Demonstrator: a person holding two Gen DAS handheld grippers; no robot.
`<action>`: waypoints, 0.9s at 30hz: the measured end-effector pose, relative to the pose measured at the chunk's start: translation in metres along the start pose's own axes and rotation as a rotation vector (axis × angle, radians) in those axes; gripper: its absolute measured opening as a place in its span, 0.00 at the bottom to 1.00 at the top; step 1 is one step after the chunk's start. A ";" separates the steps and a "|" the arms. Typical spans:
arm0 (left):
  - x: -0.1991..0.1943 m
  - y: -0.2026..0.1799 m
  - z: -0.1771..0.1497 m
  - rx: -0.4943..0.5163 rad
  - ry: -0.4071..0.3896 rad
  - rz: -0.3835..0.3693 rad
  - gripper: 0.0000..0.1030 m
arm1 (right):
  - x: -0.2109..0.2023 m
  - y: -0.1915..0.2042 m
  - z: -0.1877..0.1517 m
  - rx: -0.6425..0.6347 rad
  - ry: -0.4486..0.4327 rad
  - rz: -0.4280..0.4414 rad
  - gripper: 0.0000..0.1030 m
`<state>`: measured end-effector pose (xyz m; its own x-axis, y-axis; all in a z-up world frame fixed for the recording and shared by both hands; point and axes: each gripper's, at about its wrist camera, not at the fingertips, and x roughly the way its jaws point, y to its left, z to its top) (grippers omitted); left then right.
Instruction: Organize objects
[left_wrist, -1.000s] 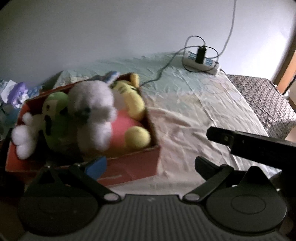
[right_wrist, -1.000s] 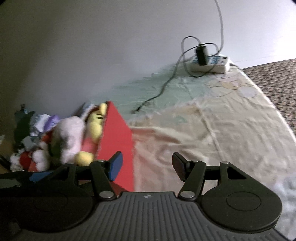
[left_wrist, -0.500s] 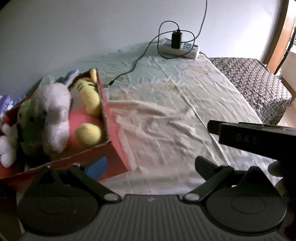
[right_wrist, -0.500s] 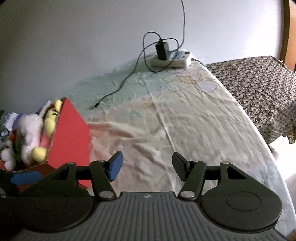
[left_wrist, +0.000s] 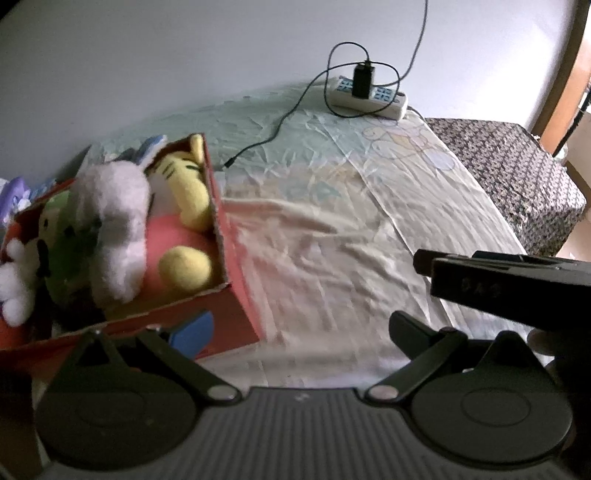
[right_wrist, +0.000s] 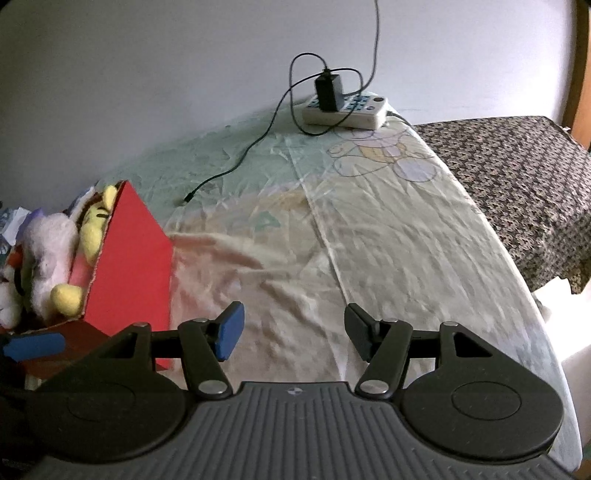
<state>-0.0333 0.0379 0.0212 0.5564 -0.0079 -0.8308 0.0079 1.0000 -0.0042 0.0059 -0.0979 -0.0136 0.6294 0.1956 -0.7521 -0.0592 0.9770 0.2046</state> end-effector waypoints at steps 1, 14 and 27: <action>-0.002 0.002 0.000 -0.007 -0.002 0.000 0.98 | 0.000 0.004 0.001 -0.009 0.000 0.004 0.61; -0.039 0.056 0.006 -0.115 -0.090 0.025 0.98 | -0.009 0.057 0.027 -0.116 -0.032 0.070 0.64; -0.048 0.132 0.005 -0.229 -0.107 0.105 0.98 | -0.011 0.124 0.044 -0.198 -0.054 0.108 0.69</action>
<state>-0.0548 0.1703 0.0635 0.6289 0.1079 -0.7700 -0.2362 0.9700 -0.0569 0.0251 0.0172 0.0475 0.6516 0.3000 -0.6967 -0.2754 0.9494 0.1512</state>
